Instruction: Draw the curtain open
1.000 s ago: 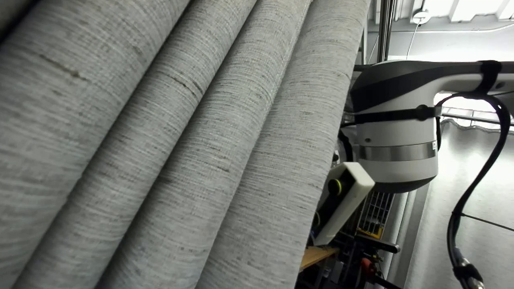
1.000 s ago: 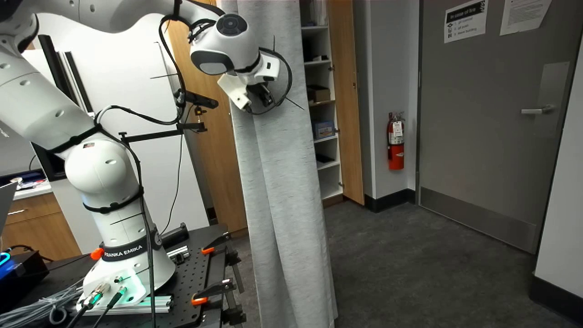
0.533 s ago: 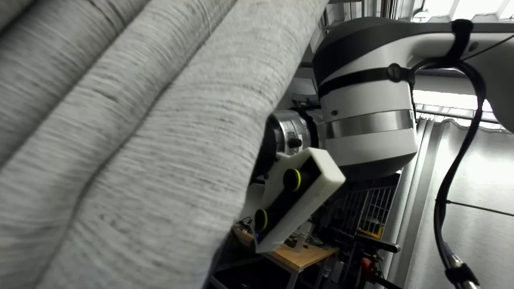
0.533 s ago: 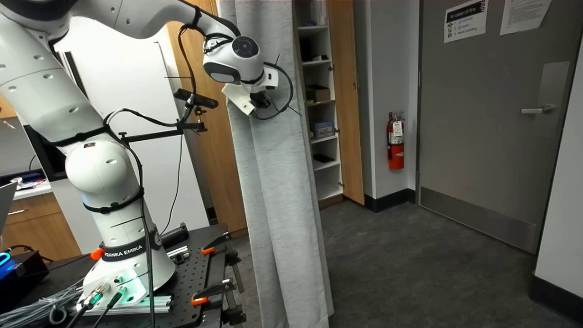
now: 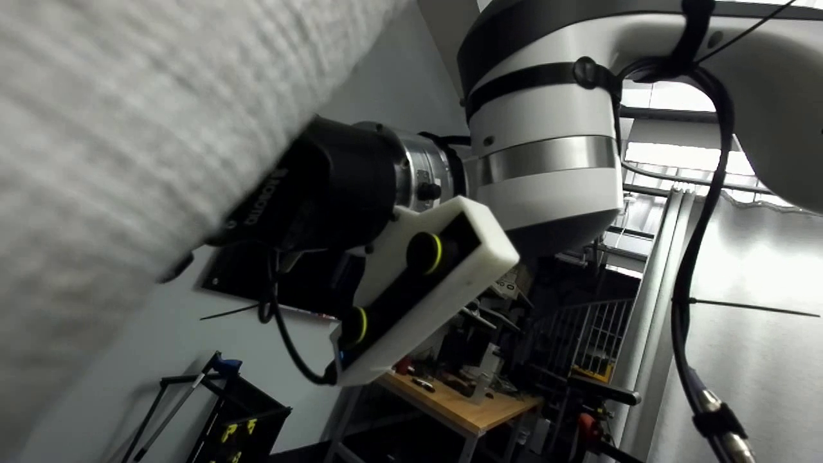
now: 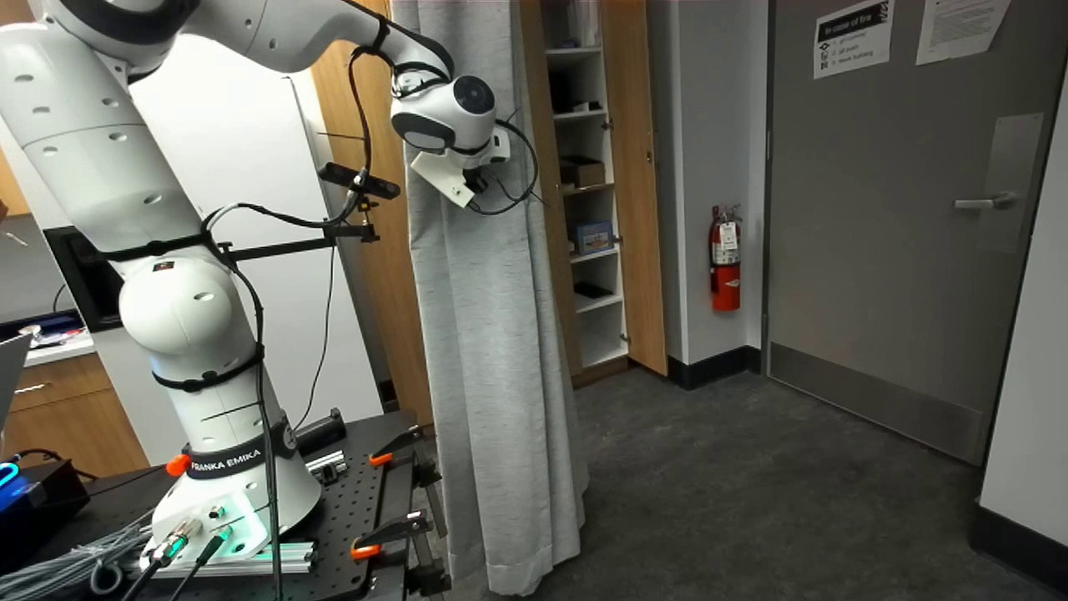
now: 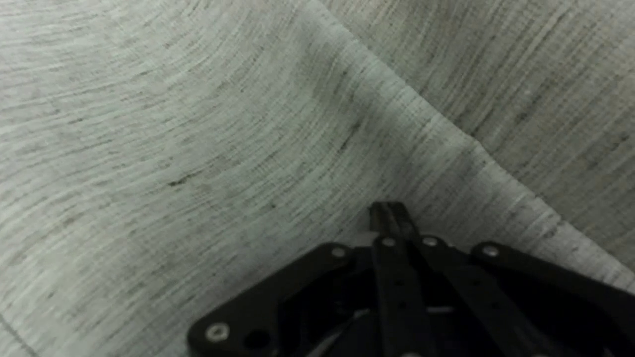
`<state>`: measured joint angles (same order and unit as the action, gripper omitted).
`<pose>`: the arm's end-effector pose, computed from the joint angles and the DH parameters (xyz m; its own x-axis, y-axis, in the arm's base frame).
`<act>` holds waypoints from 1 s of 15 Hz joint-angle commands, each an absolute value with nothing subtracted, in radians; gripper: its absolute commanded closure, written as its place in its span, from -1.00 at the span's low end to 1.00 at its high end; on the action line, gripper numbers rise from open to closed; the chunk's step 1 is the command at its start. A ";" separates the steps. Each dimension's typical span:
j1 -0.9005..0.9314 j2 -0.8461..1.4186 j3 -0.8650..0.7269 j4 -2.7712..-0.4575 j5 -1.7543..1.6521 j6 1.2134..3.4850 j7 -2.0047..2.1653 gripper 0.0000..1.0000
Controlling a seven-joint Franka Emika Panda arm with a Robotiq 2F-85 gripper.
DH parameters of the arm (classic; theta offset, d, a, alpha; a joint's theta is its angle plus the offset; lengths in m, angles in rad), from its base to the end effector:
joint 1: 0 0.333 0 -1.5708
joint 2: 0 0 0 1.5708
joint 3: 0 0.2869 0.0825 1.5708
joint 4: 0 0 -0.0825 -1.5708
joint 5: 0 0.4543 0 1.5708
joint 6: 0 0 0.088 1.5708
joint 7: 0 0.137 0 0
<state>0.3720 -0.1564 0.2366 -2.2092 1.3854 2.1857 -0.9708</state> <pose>0.4627 0.3970 0.4070 0.7540 0.3427 0.5604 0.6511 -0.2767 -0.7067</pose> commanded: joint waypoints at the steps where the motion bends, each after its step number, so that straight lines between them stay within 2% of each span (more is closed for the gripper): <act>1: 0.351 -0.095 0.264 -2.148 1.397 2.086 -1.020 1.00; 11: 0.332 -0.059 0.263 -2.115 1.402 1.978 -1.032 1.00; 15: 0.322 -0.042 0.268 -2.067 1.229 1.993 -1.061 1.00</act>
<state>0.3435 -0.0823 0.2401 -2.1370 1.3535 2.0151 -1.0337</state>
